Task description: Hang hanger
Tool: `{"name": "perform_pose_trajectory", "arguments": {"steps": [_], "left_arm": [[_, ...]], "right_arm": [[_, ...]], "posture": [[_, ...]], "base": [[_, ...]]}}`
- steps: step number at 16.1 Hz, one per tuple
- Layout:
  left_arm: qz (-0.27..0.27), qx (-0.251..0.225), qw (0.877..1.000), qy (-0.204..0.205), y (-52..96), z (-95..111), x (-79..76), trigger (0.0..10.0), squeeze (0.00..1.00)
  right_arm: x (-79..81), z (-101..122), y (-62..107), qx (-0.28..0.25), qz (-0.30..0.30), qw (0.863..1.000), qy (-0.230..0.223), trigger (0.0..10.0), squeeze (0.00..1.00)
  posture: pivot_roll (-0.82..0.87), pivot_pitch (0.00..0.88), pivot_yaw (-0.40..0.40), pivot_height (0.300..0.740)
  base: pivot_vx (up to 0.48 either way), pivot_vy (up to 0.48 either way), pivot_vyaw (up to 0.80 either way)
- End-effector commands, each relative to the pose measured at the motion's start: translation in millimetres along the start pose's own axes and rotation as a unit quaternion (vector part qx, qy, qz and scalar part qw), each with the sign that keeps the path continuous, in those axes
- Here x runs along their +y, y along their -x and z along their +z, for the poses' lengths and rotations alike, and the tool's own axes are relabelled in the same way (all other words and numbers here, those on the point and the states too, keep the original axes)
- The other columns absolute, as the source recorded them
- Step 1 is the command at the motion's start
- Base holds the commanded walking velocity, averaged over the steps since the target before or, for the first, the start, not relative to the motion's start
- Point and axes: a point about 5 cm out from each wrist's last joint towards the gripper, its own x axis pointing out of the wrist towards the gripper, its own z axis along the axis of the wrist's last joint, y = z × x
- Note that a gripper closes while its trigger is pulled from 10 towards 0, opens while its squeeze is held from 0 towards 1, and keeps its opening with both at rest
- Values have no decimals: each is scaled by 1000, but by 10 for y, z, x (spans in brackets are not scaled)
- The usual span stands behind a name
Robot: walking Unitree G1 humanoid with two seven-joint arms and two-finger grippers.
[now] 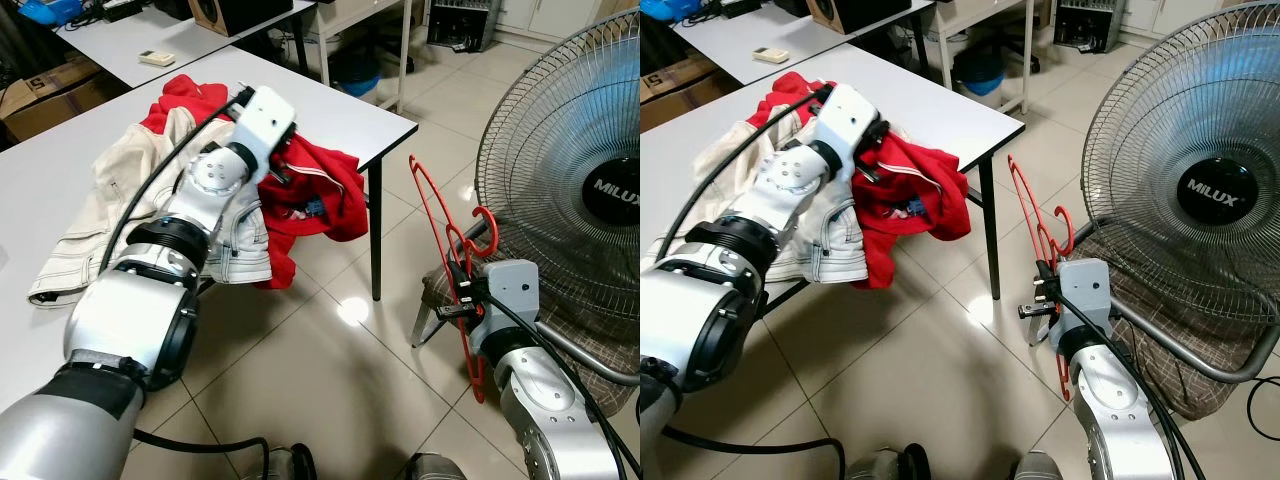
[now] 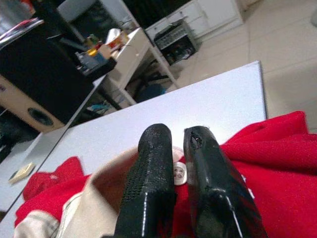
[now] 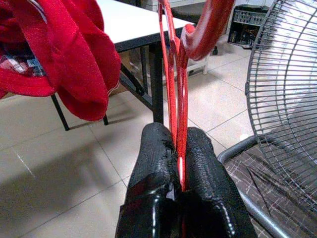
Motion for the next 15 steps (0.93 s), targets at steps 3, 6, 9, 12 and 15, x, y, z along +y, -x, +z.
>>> {"name": "perform_pose_trajectory", "arguments": {"steps": [3, 6, 9, 12, 15], "left_arm": [[-30, 12, 996, 79, 51, -125, -13, 10000, 0], [-64, -35, 968, 239, 57, -64, 14, 10000, 1000], [-92, -85, 946, 298, 89, 70, 164, 10000, 1000], [-130, -40, 957, 257, 178, -114, 132, 10000, 1000], [-195, 14, 949, 247, 267, -309, -16, 10000, 1000]], "right_arm": [[53, -11, -21, 5, 14, 1000, 0, 10000, 0], [76, -12, -34, 5, 18, 1000, 3, 10000, 0], [59, -8, -41, 4, 16, 1000, 3, 10000, 0], [69, -9, -62, 2, 19, 1000, 3, 10000, 0], [77, -22, -47, 5, 21, 1000, 2, 10000, 0]], "posture": [[-235, 99, 158, 740], [-240, 90, 162, 740], [-241, 83, 160, 740], [-235, 82, 158, 740], [-229, 91, 156, 740]], "base": [[0, 0, 0], [0, 0, 0], [0, 0, 0], [0, 0, 0], [0, 0, 0]]}}
